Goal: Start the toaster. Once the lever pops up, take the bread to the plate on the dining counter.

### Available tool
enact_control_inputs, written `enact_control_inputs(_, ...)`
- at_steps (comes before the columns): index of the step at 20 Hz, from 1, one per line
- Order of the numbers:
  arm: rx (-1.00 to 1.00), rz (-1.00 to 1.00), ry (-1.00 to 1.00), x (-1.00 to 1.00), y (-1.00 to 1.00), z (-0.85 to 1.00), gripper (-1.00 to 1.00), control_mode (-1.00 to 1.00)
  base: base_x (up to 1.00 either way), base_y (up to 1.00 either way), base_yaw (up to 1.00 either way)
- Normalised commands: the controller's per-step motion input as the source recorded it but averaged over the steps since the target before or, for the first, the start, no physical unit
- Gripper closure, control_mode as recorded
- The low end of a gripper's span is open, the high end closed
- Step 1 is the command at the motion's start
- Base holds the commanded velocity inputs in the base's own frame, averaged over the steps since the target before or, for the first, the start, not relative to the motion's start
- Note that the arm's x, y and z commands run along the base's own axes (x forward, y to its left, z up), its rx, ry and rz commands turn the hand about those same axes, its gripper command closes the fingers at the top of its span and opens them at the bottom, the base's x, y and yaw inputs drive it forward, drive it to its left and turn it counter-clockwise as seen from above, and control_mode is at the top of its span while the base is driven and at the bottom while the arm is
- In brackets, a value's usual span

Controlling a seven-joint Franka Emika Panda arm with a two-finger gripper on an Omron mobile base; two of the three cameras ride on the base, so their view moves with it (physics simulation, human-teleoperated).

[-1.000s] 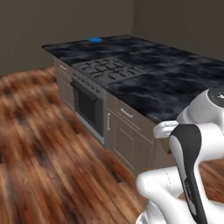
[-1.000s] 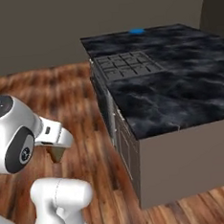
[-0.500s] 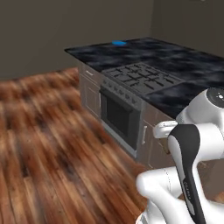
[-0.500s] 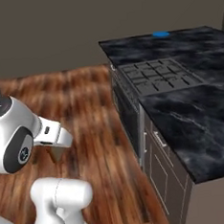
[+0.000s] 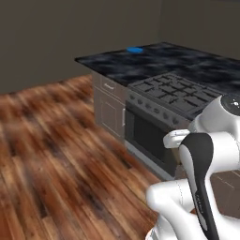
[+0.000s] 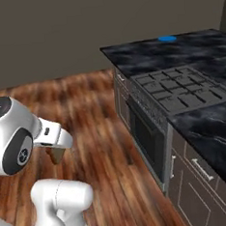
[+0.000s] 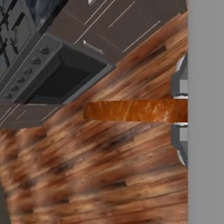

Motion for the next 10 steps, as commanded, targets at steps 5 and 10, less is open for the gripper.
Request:
enact_control_inputs(5, 0.00, 0.00, 0.00, 0.00, 0.00, 0.00, 1.00, 1.00, 1.00, 1.00, -0.28)
enact_control_inputs(10, 0.00, 0.00, 0.00, 0.00, 0.00, 0.00, 1.00, 1.00, 1.00, 1.00, -0.36)
